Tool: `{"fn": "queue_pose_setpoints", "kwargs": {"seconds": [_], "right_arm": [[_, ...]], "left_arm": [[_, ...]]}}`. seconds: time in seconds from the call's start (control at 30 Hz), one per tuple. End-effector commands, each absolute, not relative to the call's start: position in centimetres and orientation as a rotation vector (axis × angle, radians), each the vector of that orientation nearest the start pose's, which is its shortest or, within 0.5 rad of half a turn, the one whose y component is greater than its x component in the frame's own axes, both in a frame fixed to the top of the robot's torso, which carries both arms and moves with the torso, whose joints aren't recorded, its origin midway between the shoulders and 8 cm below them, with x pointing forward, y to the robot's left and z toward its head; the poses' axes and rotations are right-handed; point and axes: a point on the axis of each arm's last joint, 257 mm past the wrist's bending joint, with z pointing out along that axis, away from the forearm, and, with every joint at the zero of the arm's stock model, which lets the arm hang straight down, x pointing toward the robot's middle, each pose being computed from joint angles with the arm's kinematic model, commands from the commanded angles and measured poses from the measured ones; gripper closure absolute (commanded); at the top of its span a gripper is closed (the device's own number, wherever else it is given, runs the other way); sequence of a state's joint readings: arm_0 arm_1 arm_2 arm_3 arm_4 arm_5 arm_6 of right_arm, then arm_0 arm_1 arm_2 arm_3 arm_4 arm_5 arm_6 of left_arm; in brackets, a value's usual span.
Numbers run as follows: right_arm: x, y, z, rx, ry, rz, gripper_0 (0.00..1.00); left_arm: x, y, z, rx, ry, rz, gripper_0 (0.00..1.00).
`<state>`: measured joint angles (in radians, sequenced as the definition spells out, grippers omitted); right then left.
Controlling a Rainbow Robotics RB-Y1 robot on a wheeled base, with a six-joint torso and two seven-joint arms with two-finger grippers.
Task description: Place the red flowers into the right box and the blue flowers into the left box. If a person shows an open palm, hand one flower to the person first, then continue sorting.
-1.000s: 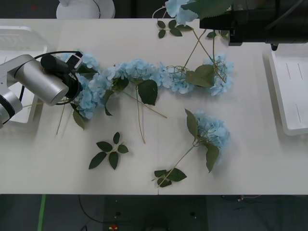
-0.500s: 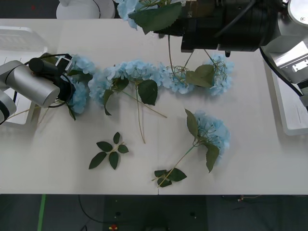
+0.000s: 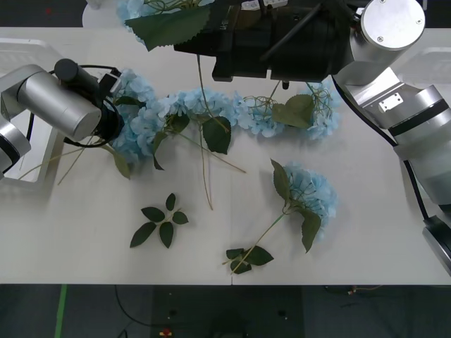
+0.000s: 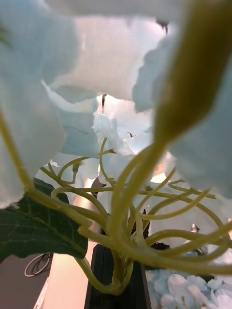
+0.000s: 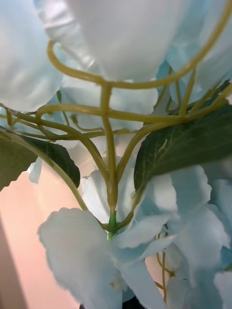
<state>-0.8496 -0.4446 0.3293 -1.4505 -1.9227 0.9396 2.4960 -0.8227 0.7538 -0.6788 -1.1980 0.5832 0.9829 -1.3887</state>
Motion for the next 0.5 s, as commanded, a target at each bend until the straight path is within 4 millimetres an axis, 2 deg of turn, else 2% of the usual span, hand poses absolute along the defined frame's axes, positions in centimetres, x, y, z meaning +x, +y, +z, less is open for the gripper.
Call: {"fn": "queue_pose_setpoints", "kwargs": {"seconds": [0.03,0.17,0.27,0.37,0.43,0.5], "right_arm": [[44.4,12.5,6.6,-1.179,1.171,1.092,1.00],[44.5,13.6,6.5,-1.164,1.171,1.089,1.00],[44.3,14.3,6.3,-1.157,1.174,1.094,1.00],[44.3,14.6,6.0,-1.156,1.178,1.093,1.00],[44.4,14.7,5.9,-1.157,1.182,1.087,1.00],[44.3,14.8,5.8,-1.161,1.182,1.084,1.00]], "left_arm": [[60.7,29.0,-15.3,0.425,2.407,0.282,1.00],[58.4,27.0,-12.7,0.372,2.470,0.095,1.00],[56.5,25.6,-12.1,0.228,2.533,-0.128,1.00],[55.6,25.7,-12.6,0.131,2.551,-0.250,1.00],[55.5,26.3,-13.4,0.067,2.535,-0.318,1.00],[55.9,27.8,-13.8,-0.014,2.493,-0.363,1.00]]}}
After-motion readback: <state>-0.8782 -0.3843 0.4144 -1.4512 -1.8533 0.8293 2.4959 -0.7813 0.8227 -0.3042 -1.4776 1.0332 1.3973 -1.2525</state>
